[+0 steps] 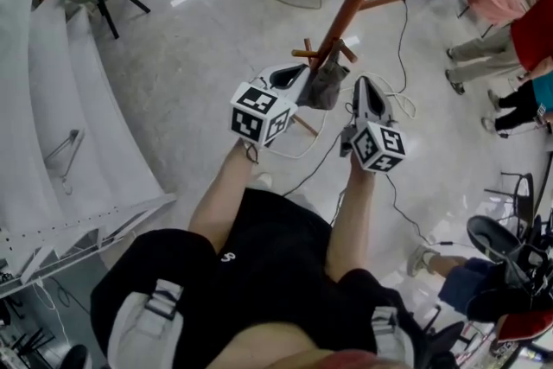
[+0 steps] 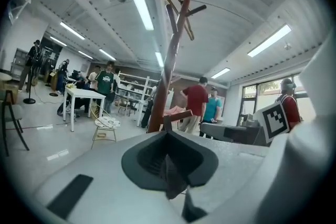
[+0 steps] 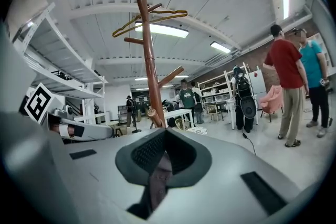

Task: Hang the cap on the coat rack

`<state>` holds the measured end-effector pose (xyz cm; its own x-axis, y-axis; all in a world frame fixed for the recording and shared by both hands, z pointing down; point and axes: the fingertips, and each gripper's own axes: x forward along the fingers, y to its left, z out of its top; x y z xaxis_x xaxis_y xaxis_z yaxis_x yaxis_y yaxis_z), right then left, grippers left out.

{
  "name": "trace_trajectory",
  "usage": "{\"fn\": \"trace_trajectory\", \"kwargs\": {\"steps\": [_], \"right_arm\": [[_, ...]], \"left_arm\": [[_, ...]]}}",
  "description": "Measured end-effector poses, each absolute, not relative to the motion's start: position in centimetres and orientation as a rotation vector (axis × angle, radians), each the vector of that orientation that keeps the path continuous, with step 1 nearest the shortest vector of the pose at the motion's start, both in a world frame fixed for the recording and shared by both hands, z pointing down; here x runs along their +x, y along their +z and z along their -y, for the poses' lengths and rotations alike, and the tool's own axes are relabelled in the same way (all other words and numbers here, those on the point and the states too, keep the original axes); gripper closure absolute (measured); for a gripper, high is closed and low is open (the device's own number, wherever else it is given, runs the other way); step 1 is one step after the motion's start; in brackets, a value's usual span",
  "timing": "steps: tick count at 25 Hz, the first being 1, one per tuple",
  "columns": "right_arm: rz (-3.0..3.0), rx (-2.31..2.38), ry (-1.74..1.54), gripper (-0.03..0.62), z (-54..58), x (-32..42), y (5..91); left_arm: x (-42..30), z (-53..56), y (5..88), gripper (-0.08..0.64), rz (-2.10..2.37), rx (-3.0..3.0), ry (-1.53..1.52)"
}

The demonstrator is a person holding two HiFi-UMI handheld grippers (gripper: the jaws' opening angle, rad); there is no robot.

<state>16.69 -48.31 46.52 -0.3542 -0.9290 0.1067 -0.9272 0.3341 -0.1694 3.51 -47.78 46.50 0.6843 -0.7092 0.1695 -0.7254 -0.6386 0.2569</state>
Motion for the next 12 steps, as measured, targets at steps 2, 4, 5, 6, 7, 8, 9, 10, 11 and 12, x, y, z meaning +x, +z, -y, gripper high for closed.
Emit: {"fn": "trace_trajectory", "kwargs": {"steps": [2,4,5,6,7,8,9,10,11,12], "right_arm": [[-2.562,-1.761,-0.311,0.597,48.5,16.4,46.3],[-2.558,-1.75,-0.309,0.597,48.6,16.5,46.2],[-2.556,-1.748,-0.308,0.598,48.6,16.5,46.1],[-2.554,-1.747,-0.307,0.598,48.6,16.6,46.0],[-2.552,-1.747,-0.305,0.597,48.6,16.7,45.9],[-2.55,-1.747,-0.302,0.597,48.7,16.7,45.8],[-2.549,-1.747,-0.297,0.598,48.7,16.8,45.7],[-2.549,-1.747,-0.293,0.598,48.8,16.8,45.6],[-2.549,-1.748,-0.289,0.598,48.8,16.9,45.5],[-2.549,-1.749,-0.286,0.598,48.9,17.0,45.4]], "left_arm": [[3.6,48.0,46.1,0.561,1.146,2.603,0.084],[3.9,48.2,45.9,0.561,1.151,2.613,0.098],[4.0,48.2,45.9,0.561,1.151,2.617,0.107],[4.2,48.2,45.9,0.561,1.15,2.62,0.114],[4.3,48.2,45.8,0.561,1.148,2.623,0.119],[4.4,48.2,45.8,0.561,1.145,2.627,0.123],[4.5,48.3,45.7,0.561,1.143,2.631,0.124],[4.6,48.4,45.5,0.561,1.141,2.635,0.125],[4.7,48.4,45.4,0.561,1.139,2.639,0.124],[4.9,48.5,45.3,0.561,1.139,2.642,0.123]]}}
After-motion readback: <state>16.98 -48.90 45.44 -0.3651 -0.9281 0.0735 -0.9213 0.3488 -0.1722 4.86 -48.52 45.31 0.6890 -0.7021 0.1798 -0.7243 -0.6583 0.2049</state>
